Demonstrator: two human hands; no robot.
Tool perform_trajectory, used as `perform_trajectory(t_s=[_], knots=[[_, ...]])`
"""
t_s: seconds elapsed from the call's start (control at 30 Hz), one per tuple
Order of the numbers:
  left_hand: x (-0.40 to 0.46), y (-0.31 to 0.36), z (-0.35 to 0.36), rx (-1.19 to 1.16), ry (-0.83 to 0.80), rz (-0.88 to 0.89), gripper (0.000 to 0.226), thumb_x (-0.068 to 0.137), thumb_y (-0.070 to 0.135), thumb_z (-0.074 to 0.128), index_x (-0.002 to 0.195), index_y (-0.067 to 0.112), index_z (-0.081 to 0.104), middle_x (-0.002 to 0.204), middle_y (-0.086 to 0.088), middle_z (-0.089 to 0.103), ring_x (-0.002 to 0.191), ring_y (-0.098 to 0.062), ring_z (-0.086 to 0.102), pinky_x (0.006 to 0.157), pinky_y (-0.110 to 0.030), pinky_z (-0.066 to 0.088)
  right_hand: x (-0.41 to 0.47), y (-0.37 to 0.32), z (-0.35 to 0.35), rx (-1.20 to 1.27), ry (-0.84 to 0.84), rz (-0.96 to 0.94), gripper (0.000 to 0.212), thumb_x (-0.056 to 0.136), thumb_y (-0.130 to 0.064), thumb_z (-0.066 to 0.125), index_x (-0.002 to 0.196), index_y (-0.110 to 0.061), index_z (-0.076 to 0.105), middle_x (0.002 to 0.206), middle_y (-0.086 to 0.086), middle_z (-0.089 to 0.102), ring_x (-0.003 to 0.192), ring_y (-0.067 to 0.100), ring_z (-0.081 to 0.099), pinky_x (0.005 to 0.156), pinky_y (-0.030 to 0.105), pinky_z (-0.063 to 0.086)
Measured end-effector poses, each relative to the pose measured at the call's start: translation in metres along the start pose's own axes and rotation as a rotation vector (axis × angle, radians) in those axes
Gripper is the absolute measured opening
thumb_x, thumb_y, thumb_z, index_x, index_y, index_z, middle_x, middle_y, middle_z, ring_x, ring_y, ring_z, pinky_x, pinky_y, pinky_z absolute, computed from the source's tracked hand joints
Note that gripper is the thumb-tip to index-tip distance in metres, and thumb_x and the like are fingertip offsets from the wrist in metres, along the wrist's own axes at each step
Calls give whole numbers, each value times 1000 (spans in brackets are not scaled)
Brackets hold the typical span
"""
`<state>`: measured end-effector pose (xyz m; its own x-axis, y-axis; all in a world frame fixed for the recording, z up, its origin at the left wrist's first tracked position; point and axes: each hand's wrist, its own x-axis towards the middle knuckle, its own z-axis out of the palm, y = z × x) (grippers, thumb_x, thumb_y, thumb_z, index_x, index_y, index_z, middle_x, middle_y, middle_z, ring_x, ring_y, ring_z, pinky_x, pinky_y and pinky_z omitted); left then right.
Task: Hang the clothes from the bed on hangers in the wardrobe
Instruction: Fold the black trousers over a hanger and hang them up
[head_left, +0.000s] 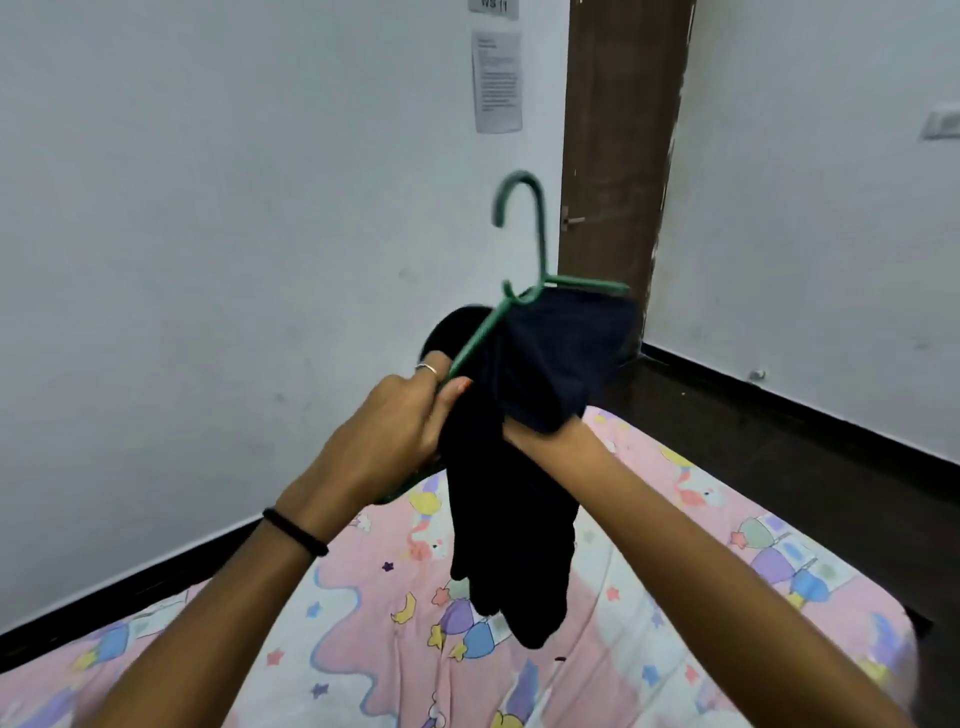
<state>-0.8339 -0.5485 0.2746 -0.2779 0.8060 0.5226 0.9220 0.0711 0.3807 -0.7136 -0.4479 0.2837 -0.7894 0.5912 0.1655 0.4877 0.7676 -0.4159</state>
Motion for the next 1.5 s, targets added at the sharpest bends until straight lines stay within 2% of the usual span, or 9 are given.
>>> perform_trajectory(t_s=[0.1, 0.2, 0.43, 0.7, 0.9, 1.07, 1.2, 1.37, 1.5], knots=[[-5, 12, -13, 142, -75, 149, 51, 95, 57, 26, 106, 12, 46, 64, -9, 53, 68, -37, 55, 61, -45, 43, 26, -13, 3, -184, -216, 180, 56, 102, -30, 40, 151, -10, 21, 158, 9, 22, 145, 33, 18, 115, 48, 25], [-12, 14, -21, 116, -55, 141, 38, 97, 46, 31, 97, 11, 46, 59, -10, 52, 61, -32, 52, 58, -44, 40, 56, -37, 7, -277, -414, 378, 54, 102, -44, 30, 151, -23, 25, 159, 1, 18, 147, 38, 2, 108, 72, 0], [-20, 6, -12, 18, -85, 30, 30, 100, 39, 38, 82, 15, 40, 50, -1, 39, 52, -24, 47, 52, -38, 34, 46, -13, 14, -305, -420, 171, 31, 97, -26, 41, 118, -9, 55, 111, 5, 53, 110, 30, 53, 86, 36, 40], [-15, 15, -5, -9, -75, 133, 27, 100, 37, 40, 82, 18, 38, 54, -4, 44, 53, -25, 53, 53, -41, 39, -67, 1, 29, -3, 680, -184, 37, 92, -45, 46, 70, -17, 55, 78, -1, 52, 78, 23, 51, 69, 38, 40], [-3, 17, -7, 21, -6, 168, 26, 100, 37, 41, 82, 18, 37, 51, -2, 45, 50, -24, 47, 49, -38, 34, -78, -15, 37, -67, 529, -31, 45, 86, -68, 38, 77, -23, 39, 82, -8, 51, 76, 19, 53, 60, 30, 30], [2, 17, -24, 1, 62, 207, 31, 100, 37, 41, 82, 12, 42, 47, 0, 47, 44, -24, 53, 47, -41, 42, -72, -21, 38, -179, 432, -59, 42, 90, -57, 47, 107, -19, 43, 107, -2, 51, 93, 22, 56, 61, 31, 33], [-1, 15, -32, 12, 103, 198, 39, 96, 44, 38, 81, 9, 43, 49, -5, 45, 50, -29, 46, 49, -43, 38, -67, -39, 39, -87, 492, -88, 22, 92, -34, 49, 90, -19, 34, 86, -3, 48, 84, 28, 57, 59, 33, 29], [-4, 16, -38, -33, 147, 140, 36, 100, 33, 46, 77, 5, 42, 49, -4, 39, 49, -27, 37, 48, -39, 31, -67, -61, 58, -45, 558, -321, 15, 75, -13, 60, 84, -12, 48, 70, 3, 53, 51, 28, 49, 44, 28, 26], [-11, 10, -42, -46, 141, 107, 36, 100, 34, 45, 78, 5, 44, 54, -14, 46, 50, -31, 42, 50, -45, 38, -75, -41, 49, 18, 446, -491, 16, 91, -32, 56, 90, -16, 52, 79, -8, 48, 65, 16, 44, 56, 31, 38]])
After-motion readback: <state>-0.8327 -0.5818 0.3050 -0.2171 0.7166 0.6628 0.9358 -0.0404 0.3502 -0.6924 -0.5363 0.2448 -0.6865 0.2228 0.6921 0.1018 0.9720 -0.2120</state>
